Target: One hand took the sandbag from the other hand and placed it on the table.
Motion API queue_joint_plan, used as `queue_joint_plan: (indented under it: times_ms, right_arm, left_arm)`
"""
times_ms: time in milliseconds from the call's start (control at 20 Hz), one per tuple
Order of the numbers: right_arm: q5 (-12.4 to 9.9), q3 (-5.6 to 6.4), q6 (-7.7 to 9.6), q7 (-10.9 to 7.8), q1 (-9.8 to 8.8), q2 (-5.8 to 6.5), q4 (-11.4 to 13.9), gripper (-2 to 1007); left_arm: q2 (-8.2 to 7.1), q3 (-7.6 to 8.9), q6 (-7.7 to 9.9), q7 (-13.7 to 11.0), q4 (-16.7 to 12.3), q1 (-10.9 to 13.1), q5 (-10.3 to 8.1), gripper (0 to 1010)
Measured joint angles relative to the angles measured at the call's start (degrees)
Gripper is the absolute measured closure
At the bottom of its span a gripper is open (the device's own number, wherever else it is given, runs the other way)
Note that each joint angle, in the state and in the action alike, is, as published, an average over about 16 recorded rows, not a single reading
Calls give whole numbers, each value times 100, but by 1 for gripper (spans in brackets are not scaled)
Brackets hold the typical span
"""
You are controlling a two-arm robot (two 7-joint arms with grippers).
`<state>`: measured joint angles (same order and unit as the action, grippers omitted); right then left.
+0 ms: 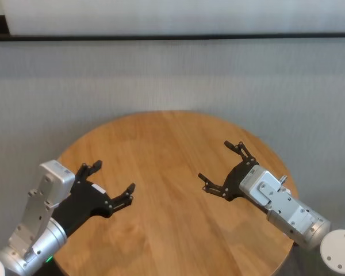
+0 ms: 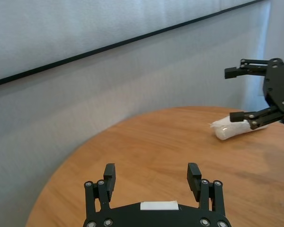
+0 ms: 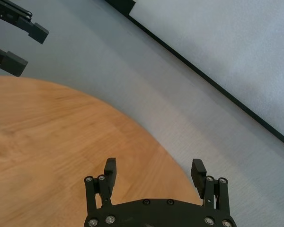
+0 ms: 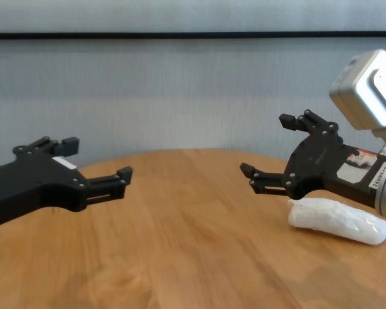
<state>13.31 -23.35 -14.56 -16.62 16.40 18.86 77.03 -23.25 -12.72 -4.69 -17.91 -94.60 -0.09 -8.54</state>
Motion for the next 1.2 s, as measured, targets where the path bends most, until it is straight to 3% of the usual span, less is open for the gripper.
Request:
queue_joint_plan:
  times_ms: [350, 1200]
  right_arm:
    - [0, 0, 0, 0, 0, 0, 0, 4]
    - [0, 0, 0, 0, 0, 0, 0, 4]
  left_arm:
    - [29, 0, -115, -53, 71, -33, 19, 11]
    - [15, 11, -62, 4, 13, 2, 7, 10]
